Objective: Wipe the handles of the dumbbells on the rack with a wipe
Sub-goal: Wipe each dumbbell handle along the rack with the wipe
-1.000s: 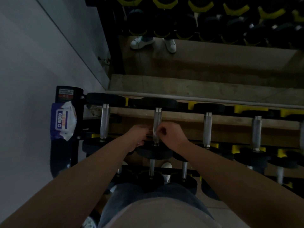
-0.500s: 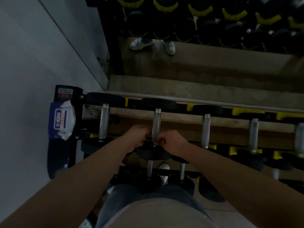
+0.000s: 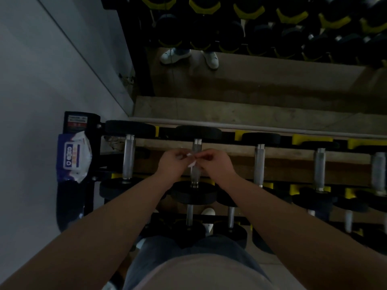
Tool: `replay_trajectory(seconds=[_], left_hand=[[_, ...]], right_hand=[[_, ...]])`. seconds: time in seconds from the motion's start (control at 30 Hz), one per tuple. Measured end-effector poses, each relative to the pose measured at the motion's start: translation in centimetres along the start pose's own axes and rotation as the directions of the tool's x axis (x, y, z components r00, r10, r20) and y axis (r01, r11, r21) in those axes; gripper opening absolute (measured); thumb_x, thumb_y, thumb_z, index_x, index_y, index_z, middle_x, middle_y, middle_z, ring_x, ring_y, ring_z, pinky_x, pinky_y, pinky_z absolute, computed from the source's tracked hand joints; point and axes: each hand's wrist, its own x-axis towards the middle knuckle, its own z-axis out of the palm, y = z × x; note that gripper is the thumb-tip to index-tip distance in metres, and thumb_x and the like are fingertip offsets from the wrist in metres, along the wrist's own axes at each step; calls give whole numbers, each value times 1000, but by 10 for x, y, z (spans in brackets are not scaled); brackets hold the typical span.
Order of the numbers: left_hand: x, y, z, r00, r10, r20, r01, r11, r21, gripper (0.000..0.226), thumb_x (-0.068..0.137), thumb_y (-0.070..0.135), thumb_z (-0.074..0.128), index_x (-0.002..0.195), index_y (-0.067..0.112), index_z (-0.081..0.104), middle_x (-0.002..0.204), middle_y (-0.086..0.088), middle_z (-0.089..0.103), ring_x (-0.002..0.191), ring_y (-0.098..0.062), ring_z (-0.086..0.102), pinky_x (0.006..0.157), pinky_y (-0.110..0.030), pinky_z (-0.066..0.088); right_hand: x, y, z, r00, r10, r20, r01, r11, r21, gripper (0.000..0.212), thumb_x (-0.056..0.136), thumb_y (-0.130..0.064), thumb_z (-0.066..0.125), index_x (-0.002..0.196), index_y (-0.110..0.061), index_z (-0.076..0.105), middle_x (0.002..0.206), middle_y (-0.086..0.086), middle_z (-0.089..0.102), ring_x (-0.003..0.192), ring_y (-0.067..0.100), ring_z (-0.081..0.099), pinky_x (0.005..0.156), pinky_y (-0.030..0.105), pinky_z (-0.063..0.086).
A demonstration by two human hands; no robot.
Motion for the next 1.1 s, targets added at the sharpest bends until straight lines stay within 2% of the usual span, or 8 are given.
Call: replay_trajectory(seconds=[0.2,0.27,0.4,0.57,0.67,0.8,0.93,1.1], left_hand=[[25,12,18,975,-59,-216,71,996,51,34,88,45,71,115,24,74,116,-2,72,107,-19,65,87,-27,48],[18,8,21,982,0,-187,39,978,204,36,94,48,62,120,25,72,119,-1,71,110,-20,64,87,-24,45],[-3,-7,16,992,110,-58,-75,901,428,34,102,42,52,99,19,77,86,2,69,83,-12,65,61,-21,41],[-6,-22,-2,974,-113,198,-69,683,727,30,97,35,61,89,12,79,87,-7,73,79,-16,66,66,-27,50],[-4,-20,-2,976,-122,178,-44,695,717,30,96,36,62,88,12,79,89,-6,73,82,-18,67,74,-30,55],[17,-8,7,995,-103,-3,95,909,406,15,92,28,67,77,27,71,94,-2,73,92,-19,66,89,-36,56],[41,0,15,988,-155,-7,155,984,90,24,94,22,65,114,11,71,114,-10,70,104,-25,66,98,-42,54],[33,-21,4,983,-80,166,-3,894,447,16,96,21,62,90,11,74,93,-9,71,92,-24,67,86,-35,56]], right_hand=[[7,13,-10,977,175,-121,-156,975,155,15,92,-13,66,92,-26,74,93,-3,74,89,16,70,76,27,58],[8,23,-12,978,180,-105,-164,976,143,16,91,-13,65,92,-24,76,94,0,75,90,18,71,83,34,60],[2,33,-12,971,225,-82,-215,970,111,17,92,-16,63,90,-30,73,95,1,74,90,21,71,86,41,61],[-4,38,-1,969,245,23,-244,970,-5,13,96,-20,63,92,-30,69,100,-4,71,91,14,68,80,31,58],[-4,35,1,969,243,35,-242,970,-22,11,96,-19,62,95,-28,68,98,-5,70,90,12,67,75,27,56],[-2,31,-6,965,257,56,-257,966,-6,14,96,-18,60,91,-26,70,98,2,72,90,19,69,79,35,60],[-1,28,-15,971,238,22,-239,970,49,17,96,-13,57,92,-22,71,94,5,74,82,19,69,67,29,55],[-3,28,-23,969,246,3,-246,966,80,19,98,-16,56,89,-28,69,100,3,74,91,20,71,80,36,59]])
